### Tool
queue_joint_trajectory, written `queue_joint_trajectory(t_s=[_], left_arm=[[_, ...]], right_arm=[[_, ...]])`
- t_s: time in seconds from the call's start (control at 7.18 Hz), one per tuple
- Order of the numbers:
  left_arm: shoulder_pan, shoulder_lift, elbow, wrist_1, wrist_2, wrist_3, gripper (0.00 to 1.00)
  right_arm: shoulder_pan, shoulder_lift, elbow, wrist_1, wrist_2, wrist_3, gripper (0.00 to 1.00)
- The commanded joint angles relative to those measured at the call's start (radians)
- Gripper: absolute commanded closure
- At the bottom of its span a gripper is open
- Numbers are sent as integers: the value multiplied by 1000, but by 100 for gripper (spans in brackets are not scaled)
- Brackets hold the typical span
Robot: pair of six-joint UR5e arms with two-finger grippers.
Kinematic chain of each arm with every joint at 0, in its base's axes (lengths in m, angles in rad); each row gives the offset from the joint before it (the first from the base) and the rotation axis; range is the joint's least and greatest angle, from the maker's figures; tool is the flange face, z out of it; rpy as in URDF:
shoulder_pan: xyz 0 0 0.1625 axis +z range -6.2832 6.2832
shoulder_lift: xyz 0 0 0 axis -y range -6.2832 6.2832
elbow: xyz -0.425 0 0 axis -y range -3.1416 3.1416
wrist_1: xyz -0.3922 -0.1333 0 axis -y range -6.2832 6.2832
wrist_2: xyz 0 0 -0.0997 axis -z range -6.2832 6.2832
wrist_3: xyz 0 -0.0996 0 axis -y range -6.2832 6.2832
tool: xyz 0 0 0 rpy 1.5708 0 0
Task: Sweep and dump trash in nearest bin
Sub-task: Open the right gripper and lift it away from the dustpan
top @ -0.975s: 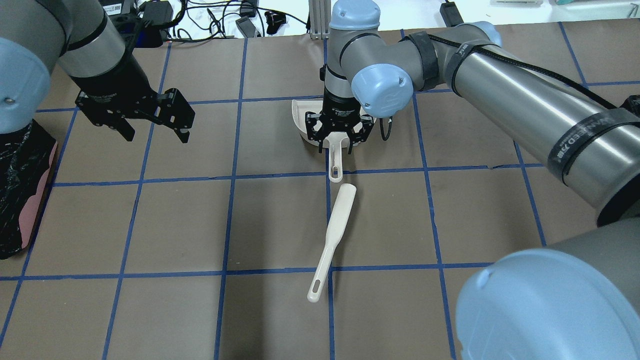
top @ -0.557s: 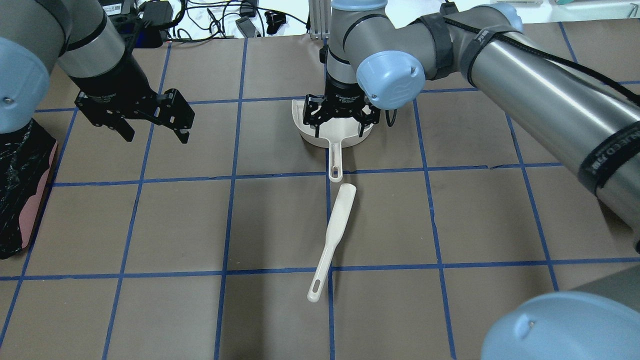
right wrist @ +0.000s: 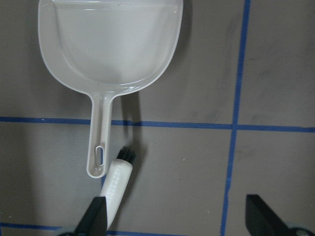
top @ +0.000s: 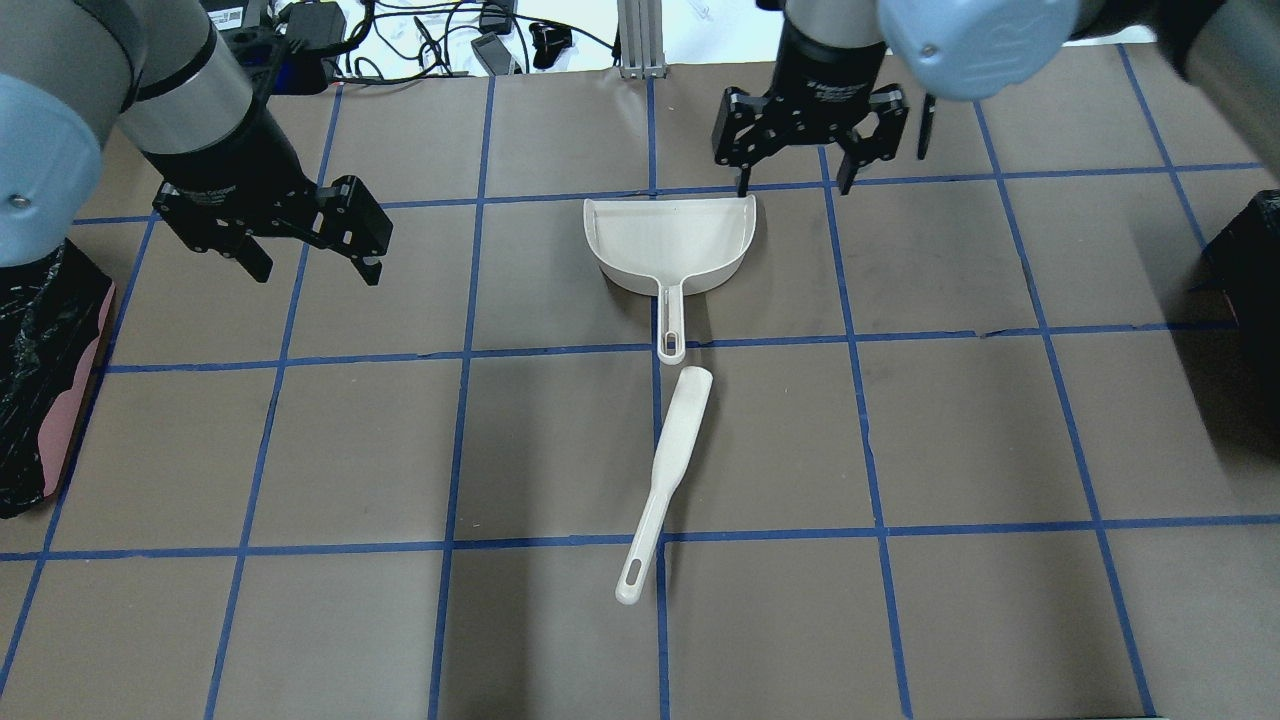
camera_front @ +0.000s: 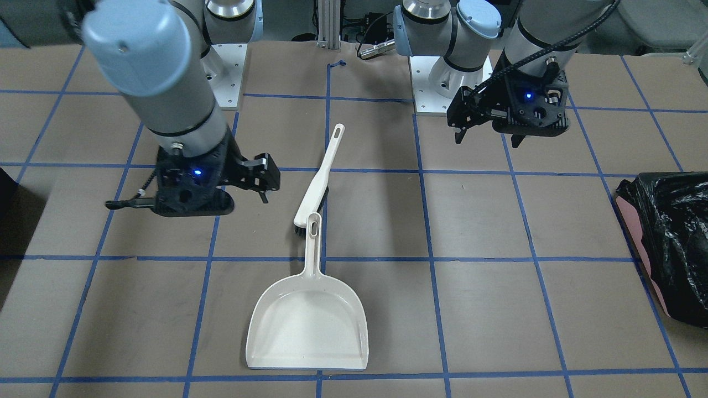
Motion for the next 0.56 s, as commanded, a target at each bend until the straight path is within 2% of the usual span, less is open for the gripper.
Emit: queue_joint_trajectory(t_s=[0.0,0.28,0.42], left_arm=[[-1,0,-1,5,1,-1,0],[-2,0,-1,17,13,8,0],[5,0,1,19,13,8,0]], right_arm=[[-140,-102,4,103,-12,-98,0],[-150,-144,14,109,-81,-86,0],[-150,-185,58,119,-81,-86,1]])
